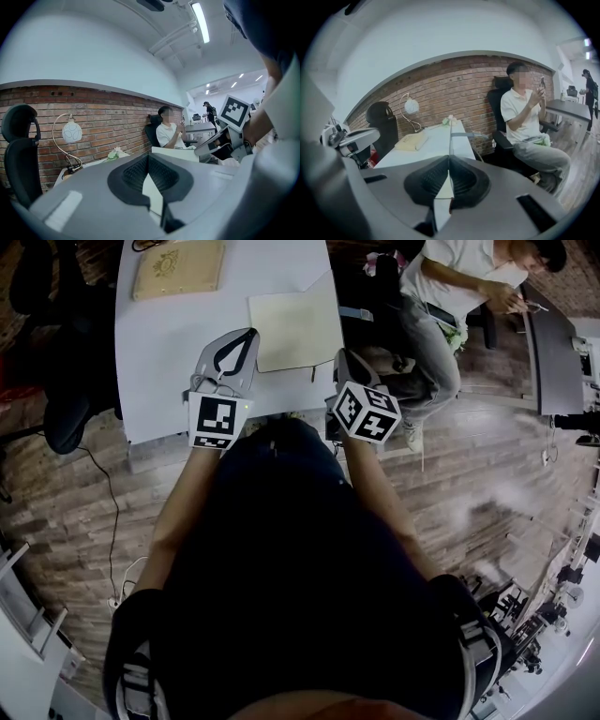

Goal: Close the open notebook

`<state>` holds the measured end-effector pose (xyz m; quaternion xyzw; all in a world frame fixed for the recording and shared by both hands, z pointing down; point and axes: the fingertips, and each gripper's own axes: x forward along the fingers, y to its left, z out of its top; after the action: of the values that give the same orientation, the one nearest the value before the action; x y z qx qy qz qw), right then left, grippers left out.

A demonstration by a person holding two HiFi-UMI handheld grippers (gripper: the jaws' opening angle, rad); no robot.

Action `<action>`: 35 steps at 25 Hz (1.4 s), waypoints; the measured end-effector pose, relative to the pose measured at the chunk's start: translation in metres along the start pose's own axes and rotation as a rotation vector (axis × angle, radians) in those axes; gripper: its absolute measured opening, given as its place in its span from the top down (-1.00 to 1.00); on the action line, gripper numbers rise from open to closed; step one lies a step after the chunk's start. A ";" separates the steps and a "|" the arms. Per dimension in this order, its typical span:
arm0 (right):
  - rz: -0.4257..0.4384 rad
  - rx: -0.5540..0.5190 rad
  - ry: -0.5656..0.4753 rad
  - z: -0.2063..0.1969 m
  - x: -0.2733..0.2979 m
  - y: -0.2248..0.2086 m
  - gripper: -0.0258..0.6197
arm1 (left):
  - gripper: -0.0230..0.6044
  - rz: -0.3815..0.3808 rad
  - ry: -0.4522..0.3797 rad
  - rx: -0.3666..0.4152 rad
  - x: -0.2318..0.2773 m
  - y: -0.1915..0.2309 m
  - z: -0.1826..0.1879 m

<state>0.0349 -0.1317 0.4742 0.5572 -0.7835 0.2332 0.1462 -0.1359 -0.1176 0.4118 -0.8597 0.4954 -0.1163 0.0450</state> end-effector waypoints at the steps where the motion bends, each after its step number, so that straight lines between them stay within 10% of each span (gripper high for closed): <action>1: 0.002 -0.004 0.000 0.000 0.000 0.001 0.86 | 0.91 0.001 0.001 0.000 0.000 0.000 0.000; 35: 0.090 -0.123 -0.005 -0.007 0.008 0.045 0.85 | 0.91 0.046 0.037 -0.004 -0.018 0.004 -0.014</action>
<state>-0.0098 -0.1223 0.4747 0.5118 -0.8210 0.1894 0.1676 -0.1516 -0.1041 0.4222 -0.8459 0.5159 -0.1300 0.0370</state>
